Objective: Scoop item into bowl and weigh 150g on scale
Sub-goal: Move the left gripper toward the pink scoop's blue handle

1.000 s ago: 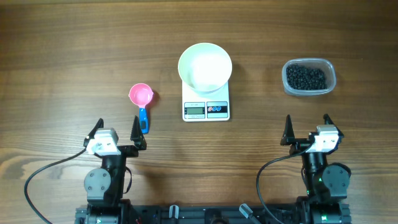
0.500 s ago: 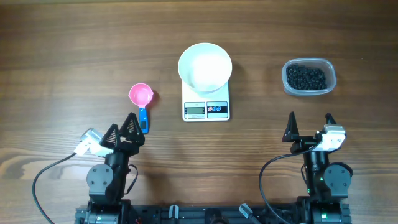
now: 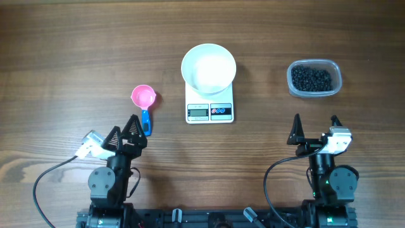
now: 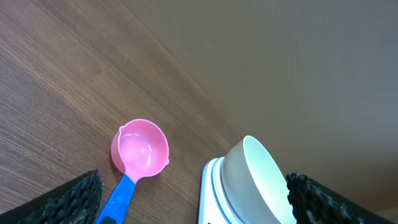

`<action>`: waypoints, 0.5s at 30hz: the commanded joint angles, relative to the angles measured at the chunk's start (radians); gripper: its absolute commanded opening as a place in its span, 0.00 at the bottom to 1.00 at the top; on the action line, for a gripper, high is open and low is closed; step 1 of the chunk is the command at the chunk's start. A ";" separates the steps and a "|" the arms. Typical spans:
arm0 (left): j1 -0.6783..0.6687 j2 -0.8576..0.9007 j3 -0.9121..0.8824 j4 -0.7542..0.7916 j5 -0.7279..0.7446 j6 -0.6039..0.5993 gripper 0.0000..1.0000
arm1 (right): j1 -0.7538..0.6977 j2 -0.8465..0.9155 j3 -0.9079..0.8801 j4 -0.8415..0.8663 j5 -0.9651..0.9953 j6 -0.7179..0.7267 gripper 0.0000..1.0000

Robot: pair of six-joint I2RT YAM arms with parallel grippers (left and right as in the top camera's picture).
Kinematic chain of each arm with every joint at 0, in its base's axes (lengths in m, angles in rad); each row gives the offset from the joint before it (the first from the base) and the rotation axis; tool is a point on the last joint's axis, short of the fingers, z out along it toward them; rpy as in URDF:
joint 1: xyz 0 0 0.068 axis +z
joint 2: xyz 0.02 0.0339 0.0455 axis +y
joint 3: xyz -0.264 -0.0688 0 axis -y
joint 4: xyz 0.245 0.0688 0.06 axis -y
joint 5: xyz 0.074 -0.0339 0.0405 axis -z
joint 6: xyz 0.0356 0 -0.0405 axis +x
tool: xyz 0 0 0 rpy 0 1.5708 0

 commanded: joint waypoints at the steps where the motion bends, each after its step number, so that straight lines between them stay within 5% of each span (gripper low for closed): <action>1: -0.005 0.000 0.000 -0.004 -0.007 -0.009 1.00 | -0.004 0.004 -0.001 0.005 0.006 0.017 1.00; 8: -0.005 0.000 0.000 -0.004 -0.014 -0.009 1.00 | -0.004 0.004 -0.001 0.005 0.006 0.017 1.00; 12: -0.005 0.000 0.000 0.014 0.098 -0.090 1.00 | -0.004 0.004 -0.001 0.005 0.006 0.016 1.00; 15: -0.005 0.000 0.006 0.269 0.289 0.133 1.00 | -0.004 0.004 -0.001 0.005 0.006 0.016 1.00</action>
